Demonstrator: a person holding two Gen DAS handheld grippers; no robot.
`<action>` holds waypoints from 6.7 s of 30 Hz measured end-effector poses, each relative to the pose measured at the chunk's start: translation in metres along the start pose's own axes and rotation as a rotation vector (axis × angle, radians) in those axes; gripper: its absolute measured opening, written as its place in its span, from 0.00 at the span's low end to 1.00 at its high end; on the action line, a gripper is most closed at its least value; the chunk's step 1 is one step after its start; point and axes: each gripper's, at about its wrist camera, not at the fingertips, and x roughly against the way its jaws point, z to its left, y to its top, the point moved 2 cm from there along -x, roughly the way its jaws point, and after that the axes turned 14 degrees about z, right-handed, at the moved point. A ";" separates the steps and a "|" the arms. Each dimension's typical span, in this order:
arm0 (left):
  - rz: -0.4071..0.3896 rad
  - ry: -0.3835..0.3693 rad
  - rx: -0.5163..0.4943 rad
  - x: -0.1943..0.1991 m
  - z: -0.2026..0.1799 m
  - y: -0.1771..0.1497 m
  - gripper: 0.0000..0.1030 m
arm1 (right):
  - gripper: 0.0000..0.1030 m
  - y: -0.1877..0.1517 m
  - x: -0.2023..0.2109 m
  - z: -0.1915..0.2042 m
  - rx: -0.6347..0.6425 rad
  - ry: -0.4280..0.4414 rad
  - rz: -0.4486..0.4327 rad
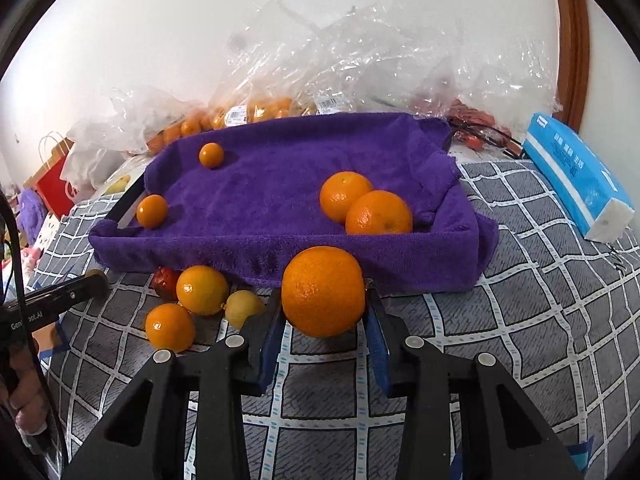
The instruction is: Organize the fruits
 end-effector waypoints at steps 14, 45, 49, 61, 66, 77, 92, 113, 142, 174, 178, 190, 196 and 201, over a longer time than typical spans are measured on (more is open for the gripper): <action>-0.069 -0.008 -0.011 0.014 -0.001 -0.004 0.25 | 0.37 -0.004 0.014 0.003 0.015 0.007 -0.075; -0.044 -0.060 0.057 0.009 0.011 -0.003 0.25 | 0.37 -0.006 0.015 -0.007 -0.046 0.071 -0.093; -0.031 -0.064 0.037 0.006 0.007 -0.003 0.25 | 0.37 -0.006 0.017 -0.006 -0.039 0.072 -0.099; -0.035 -0.068 0.002 0.019 0.002 -0.004 0.25 | 0.37 -0.009 0.030 -0.011 -0.073 0.063 -0.121; -0.056 -0.052 -0.006 0.039 -0.005 0.009 0.25 | 0.37 0.002 0.050 -0.003 -0.055 0.040 -0.148; -0.101 -0.030 -0.002 0.050 -0.022 0.072 0.25 | 0.37 0.063 0.059 0.006 -0.030 0.035 -0.209; -0.079 -0.129 0.010 -0.006 -0.029 0.080 0.25 | 0.37 0.067 0.002 0.015 0.010 0.087 -0.153; 0.001 -0.166 -0.054 -0.028 -0.048 0.072 0.25 | 0.37 0.058 -0.021 0.023 0.056 0.085 -0.069; -0.013 -0.070 -0.078 -0.037 -0.052 0.071 0.25 | 0.37 0.058 -0.030 0.027 0.074 0.073 -0.019; -0.084 -0.083 -0.079 -0.021 -0.052 0.071 0.34 | 0.48 0.056 -0.004 0.026 0.052 0.121 -0.143; -0.101 -0.081 -0.081 -0.015 -0.053 0.071 0.36 | 0.48 0.057 -0.006 0.028 0.054 0.101 -0.144; -0.149 -0.104 -0.074 0.006 -0.053 0.070 0.41 | 0.48 0.049 0.010 0.019 -0.040 0.032 -0.127; -0.205 -0.087 -0.092 0.025 -0.056 0.066 0.41 | 0.48 0.033 0.023 0.022 -0.070 -0.044 -0.109; -0.184 -0.130 -0.105 0.039 -0.059 0.063 0.41 | 0.48 0.019 0.031 0.025 -0.087 -0.015 -0.057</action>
